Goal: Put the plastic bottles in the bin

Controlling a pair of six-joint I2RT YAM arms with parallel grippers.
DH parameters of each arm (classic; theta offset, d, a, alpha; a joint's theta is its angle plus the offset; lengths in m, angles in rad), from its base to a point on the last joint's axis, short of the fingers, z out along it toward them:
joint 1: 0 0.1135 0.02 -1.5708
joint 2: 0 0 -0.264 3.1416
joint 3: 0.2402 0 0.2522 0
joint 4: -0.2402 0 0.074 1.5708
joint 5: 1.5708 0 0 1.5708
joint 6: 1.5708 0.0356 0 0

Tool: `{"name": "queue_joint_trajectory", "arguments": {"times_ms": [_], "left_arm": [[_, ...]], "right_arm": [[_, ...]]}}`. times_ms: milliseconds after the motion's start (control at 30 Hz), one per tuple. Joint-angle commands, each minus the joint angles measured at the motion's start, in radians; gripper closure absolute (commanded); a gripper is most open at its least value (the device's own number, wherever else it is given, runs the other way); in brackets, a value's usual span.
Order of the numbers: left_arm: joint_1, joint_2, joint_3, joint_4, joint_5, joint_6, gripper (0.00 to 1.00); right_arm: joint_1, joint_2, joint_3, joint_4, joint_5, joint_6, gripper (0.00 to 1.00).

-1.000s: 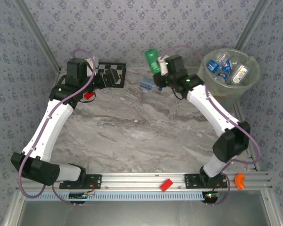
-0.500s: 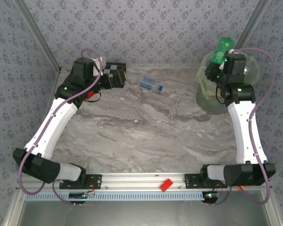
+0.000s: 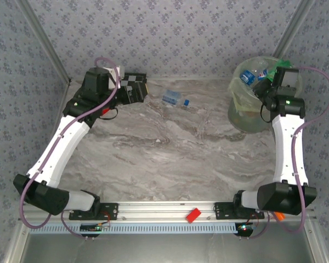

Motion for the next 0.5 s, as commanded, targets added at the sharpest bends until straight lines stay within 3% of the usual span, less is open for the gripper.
{"name": "queue_joint_trajectory", "arguments": {"times_ms": [0,33,133,167,467], "left_arm": [[-0.004,-0.035,0.000,0.012,0.009,0.019,0.00],[-0.004,-0.036,-0.001,0.009,0.009,0.019,0.00],[-0.004,-0.043,-0.005,0.005,0.007,0.016,0.00],[-0.004,-0.047,-0.008,0.004,0.006,0.016,0.00],[-0.004,-0.062,-0.033,0.008,-0.003,0.009,0.00]], "right_arm": [[-0.020,0.029,0.033,-0.030,-0.023,0.016,0.56],[-0.027,0.045,0.051,-0.043,-0.021,0.011,0.50],[-0.033,0.082,0.112,-0.082,-0.020,-0.006,0.19],[-0.035,0.089,0.129,-0.087,-0.015,-0.015,0.01],[-0.031,0.073,0.182,-0.093,0.013,-0.081,0.00]]}}
